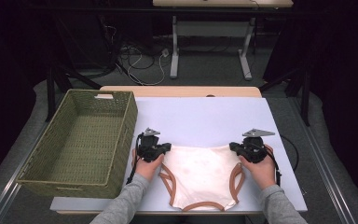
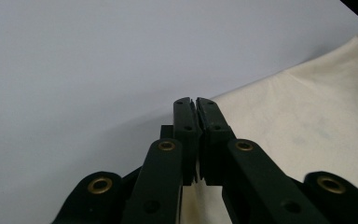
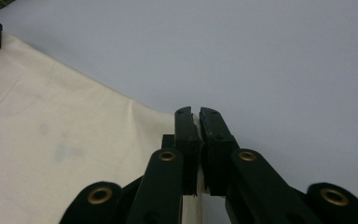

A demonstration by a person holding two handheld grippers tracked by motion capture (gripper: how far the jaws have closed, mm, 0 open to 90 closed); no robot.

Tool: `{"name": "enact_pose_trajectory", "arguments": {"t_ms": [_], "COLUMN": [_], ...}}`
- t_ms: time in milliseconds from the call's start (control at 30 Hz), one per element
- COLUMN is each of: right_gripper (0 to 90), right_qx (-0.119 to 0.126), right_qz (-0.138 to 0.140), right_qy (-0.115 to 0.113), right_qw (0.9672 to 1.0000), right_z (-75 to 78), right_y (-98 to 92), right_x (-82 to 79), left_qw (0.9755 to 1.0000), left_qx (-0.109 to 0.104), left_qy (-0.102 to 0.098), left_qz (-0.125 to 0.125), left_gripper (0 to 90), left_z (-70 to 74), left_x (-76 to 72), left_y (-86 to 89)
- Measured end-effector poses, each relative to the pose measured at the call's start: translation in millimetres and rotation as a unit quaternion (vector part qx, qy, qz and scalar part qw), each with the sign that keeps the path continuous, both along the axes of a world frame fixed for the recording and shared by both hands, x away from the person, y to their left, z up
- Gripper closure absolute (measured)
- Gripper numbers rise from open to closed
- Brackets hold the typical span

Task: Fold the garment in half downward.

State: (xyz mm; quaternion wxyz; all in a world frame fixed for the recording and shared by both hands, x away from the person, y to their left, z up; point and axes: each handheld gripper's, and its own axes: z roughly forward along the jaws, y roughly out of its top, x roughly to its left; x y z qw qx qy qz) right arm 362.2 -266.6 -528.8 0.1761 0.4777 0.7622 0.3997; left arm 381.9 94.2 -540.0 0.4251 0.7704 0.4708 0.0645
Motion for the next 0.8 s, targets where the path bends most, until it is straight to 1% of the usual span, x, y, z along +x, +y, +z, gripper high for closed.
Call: {"name": "enact_pose_trajectory", "arguments": {"t_ms": [133,200,233,300,367,400,433,500,533,600,667,700,733,800], "right_gripper": [86.3,86.4,86.5,86.5,86.6,86.6,86.6,86.7,86.7,86.7,86.8,86.8,86.8,86.8], "right_qx": [-0.003,0.001,0.005,0.005,0.013,0.01,0.016,0.012,0.011,0.014,0.013,0.012,0.007,0.01], "right_qz": [0.003,0.001,0.003,0.005,0.003,0.002,0.0,0.001,0.001,0.002,0.003,0.005,0.004,0.006], "right_qy": [0.002,0.004,0.004,0.004,0.008,0.007,0.013,0.01,0.014,0.012,0.01,0.01,0.006,0.005], "right_qw": [1.0,1.0,1.0,1.0,0.9999,0.9999,0.9998,0.9999,0.9998,0.9998,0.9999,0.9999,0.9999,0.9999], "right_z": [2.7,7.7,9.2,11.4,12.8,13.1,13.5,13.9,14.7,16.3,19.2,20.6,22.2,25.6], "right_y": [0.9,1.6,1.8,1.5,1.7,1.4,2.5,3.0,3.6,4.5,5.5,6.1,6.2,7.1], "right_x": [1.5,2.8,3.3,5.0,7.2,8.8,9.8,13.1,14.3,17.3,19.9,21.5,23.3,26.8], "left_qw": [1.0,1.0,1.0,1.0,0.9999,0.9999,0.9999,0.9998,0.9998,0.9998,0.9997,0.9998,0.9997,0.9997], "left_qx": [0.001,-0.003,-0.003,-0.002,-0.009,-0.01,-0.012,-0.013,-0.011,-0.012,-0.012,-0.009,-0.012,-0.009], "left_qy": [0.0,-0.002,-0.003,-0.005,-0.006,-0.006,-0.007,-0.008,-0.006,-0.008,-0.008,-0.006,-0.006,-0.008], "left_qz": [0.002,0.005,0.003,0.004,0.008,0.009,0.011,0.013,0.012,0.014,0.018,0.018,0.02,0.022], "left_gripper": [87.3,87.4,87.4,87.4,87.4,87.4,87.5,87.5,87.5,87.5,87.5,87.6,87.5,87.6], "left_z": [2.7,6.0,7.5,10.2,12.4,13.5,14.7,17.0,18.5,20.8,22.9,24.0,24.5,26.6], "left_x": [-0.6,-0.2,0.0,0.6,1.8,2.7,3.4,5.4,6.5,8.8,11.3,12.6,13.8,16.2], "left_y": [-0.1,-0.5,-0.5,-0.1,0.2,0.6,0.8,0.7,1.0,0.7,0.5,0.7,0.1,-0.5]}}
